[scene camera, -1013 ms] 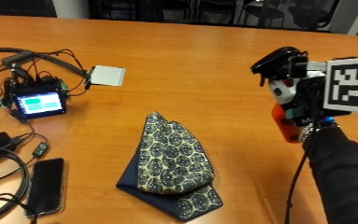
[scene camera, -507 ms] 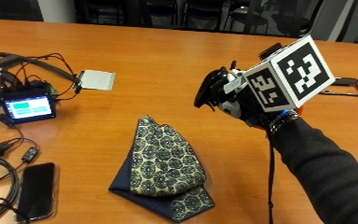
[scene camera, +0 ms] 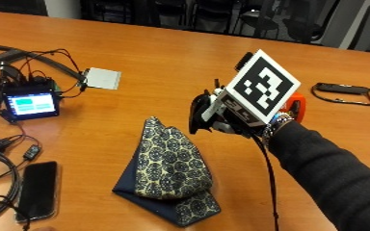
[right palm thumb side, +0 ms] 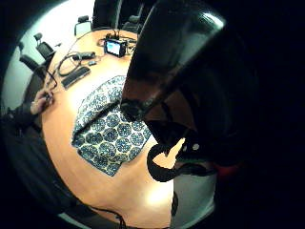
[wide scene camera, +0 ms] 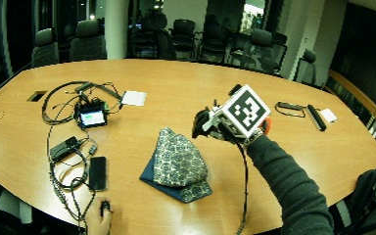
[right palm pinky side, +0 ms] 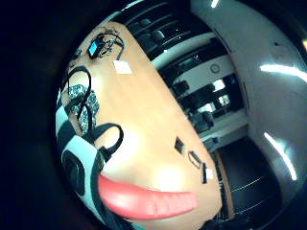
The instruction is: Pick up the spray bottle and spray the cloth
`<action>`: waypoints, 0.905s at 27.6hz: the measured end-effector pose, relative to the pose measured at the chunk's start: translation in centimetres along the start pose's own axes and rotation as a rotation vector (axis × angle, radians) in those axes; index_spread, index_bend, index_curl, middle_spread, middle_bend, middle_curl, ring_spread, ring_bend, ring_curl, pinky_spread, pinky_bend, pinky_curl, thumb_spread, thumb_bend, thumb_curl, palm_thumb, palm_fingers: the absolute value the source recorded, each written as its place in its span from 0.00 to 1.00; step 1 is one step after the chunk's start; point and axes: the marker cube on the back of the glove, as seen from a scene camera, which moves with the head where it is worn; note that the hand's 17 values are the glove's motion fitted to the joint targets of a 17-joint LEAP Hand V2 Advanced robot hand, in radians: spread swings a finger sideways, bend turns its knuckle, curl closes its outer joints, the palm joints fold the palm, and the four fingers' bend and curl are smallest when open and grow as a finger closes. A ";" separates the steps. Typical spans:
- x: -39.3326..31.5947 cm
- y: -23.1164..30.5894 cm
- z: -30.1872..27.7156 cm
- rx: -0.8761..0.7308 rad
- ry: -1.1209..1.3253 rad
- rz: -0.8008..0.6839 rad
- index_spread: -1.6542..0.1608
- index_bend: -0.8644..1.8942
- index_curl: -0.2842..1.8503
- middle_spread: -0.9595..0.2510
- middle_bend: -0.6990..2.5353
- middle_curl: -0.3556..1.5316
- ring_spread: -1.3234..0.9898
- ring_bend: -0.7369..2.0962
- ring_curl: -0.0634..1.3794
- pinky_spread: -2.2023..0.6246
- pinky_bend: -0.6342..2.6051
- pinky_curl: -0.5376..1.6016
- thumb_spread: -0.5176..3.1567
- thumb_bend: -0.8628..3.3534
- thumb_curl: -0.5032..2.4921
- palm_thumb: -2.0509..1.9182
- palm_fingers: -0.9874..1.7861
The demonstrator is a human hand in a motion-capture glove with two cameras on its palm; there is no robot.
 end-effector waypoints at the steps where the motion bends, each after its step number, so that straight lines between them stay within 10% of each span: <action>1: -0.2 0.0 0.2 -0.006 0.014 -0.020 0.76 0.38 0.38 0.61 0.37 0.47 0.48 0.54 0.36 0.65 0.37 0.44 0.41 0.20 0.36 0.70 0.86; 25: -8.2 0.5 2.3 -0.072 0.130 -0.331 0.75 0.38 0.38 0.61 0.37 0.47 0.48 0.54 0.36 0.65 0.37 0.44 0.40 0.20 0.36 0.70 0.85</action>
